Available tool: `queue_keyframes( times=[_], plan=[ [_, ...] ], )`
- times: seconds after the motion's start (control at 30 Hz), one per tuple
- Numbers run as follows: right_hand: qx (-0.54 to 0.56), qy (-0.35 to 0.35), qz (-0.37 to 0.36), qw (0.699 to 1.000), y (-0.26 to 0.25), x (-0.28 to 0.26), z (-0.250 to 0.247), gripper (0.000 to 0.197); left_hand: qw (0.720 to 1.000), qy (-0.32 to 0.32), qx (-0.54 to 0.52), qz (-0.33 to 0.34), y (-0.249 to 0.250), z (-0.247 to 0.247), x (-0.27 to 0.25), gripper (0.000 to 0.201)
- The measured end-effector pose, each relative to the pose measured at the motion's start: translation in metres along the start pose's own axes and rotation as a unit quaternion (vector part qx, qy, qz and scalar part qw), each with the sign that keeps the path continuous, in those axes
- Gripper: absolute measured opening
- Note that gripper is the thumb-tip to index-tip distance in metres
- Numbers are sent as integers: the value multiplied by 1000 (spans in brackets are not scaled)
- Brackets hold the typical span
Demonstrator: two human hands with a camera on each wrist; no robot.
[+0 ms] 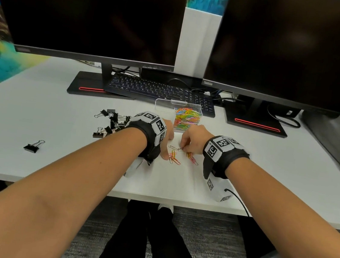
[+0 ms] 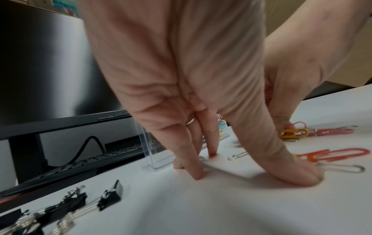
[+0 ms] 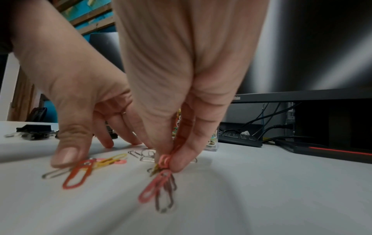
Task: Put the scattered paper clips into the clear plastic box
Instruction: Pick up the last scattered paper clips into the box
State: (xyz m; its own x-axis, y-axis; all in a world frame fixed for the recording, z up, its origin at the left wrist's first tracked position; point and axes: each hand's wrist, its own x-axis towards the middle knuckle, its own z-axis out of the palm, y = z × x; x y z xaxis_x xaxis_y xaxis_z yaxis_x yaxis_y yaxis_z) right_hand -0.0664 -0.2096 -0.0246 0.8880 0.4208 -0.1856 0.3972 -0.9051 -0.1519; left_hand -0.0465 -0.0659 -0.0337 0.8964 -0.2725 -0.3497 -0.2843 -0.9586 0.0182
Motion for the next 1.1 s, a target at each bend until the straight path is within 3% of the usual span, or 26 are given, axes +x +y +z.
queue_keyframes(
  times=[0.1,0.27,0.5,0.63,0.93,1.1],
  plan=[
    [-17,-1,-16,1000,2,4,-1,23,1000,8,-10,7,-6,8,17,124],
    [-22,0,-38,999,7,9,-8,21,999,22,-26,15,-7,6,7,105],
    [87,160,4,983,20,23,-54,13,1000,16,-5,21,-6,6,9,91],
    [96,222,33,970,25,40,-62,12,1000,10,1,22,-6,8,13,89],
    [69,219,65,971,30,64,-57,17,1000,13,-6,21,-7,10,19,90],
    [140,258,63,954,39,58,-54,22,1000,11,-10,27,-9,10,20,90]
  ],
)
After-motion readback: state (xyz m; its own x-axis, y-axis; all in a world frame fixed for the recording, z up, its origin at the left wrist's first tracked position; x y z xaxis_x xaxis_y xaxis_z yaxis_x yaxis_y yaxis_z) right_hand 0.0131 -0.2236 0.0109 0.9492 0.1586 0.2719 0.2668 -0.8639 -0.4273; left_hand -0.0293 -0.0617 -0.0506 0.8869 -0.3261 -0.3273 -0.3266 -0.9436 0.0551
